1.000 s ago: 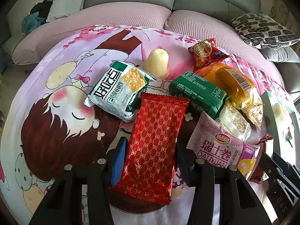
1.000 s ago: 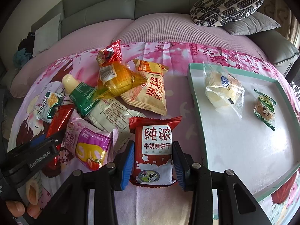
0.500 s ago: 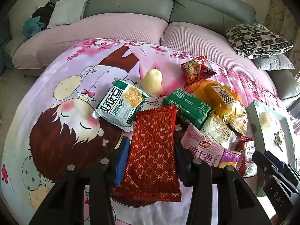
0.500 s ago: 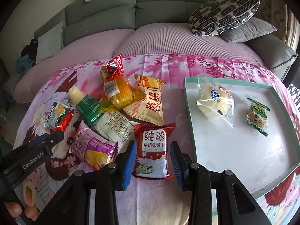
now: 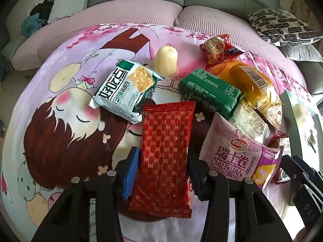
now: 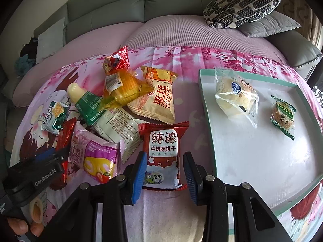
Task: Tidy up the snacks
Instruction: 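Close the left gripper on the red wrapper while the right grasps the milk biscuit pack, then lift and carry the red wrapper with the left gripper while the right carries the milk pack to the tray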
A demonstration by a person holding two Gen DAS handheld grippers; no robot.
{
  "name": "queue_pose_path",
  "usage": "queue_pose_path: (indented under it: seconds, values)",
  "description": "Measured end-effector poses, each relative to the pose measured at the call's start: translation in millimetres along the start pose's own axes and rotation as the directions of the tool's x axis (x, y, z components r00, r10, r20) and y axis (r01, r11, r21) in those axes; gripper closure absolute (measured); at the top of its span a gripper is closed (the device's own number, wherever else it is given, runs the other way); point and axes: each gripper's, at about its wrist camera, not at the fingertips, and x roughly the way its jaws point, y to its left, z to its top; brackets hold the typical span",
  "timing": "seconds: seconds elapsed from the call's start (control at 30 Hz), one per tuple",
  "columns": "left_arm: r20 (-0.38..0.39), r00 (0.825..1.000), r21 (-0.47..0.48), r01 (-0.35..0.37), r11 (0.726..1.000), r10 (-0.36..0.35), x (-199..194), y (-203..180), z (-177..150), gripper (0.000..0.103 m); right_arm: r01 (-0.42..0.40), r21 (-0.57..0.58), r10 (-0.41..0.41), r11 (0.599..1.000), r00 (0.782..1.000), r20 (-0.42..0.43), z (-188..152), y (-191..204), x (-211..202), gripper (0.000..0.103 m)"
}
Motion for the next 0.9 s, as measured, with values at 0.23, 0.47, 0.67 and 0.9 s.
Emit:
queue_pose_path:
  seconds: [0.23,0.47,0.67,0.9]
  values:
    - [-0.014,1.0,0.0,-0.005,1.0,0.005,7,2,0,0.05,0.005,-0.011,-0.005,1.0,1.0,-0.006,-1,2,2,0.051]
    - [-0.006,1.0,0.009,-0.017,1.0,0.017,11,-2,-1,0.043,0.01,-0.035,-0.012,0.999,0.999,-0.046,-5,8,13,0.051]
    - [0.003,1.0,0.025,-0.015,1.0,0.015,12,-6,-3,0.032,0.011,0.001,-0.011,1.0,0.999,-0.049,-6,0,16,0.059]
    - [0.006,1.0,0.024,-0.028,0.999,0.027,8,-7,-1,0.052,-0.001,-0.012,0.0,1.0,0.999,-0.043,-5,3,14,0.06]
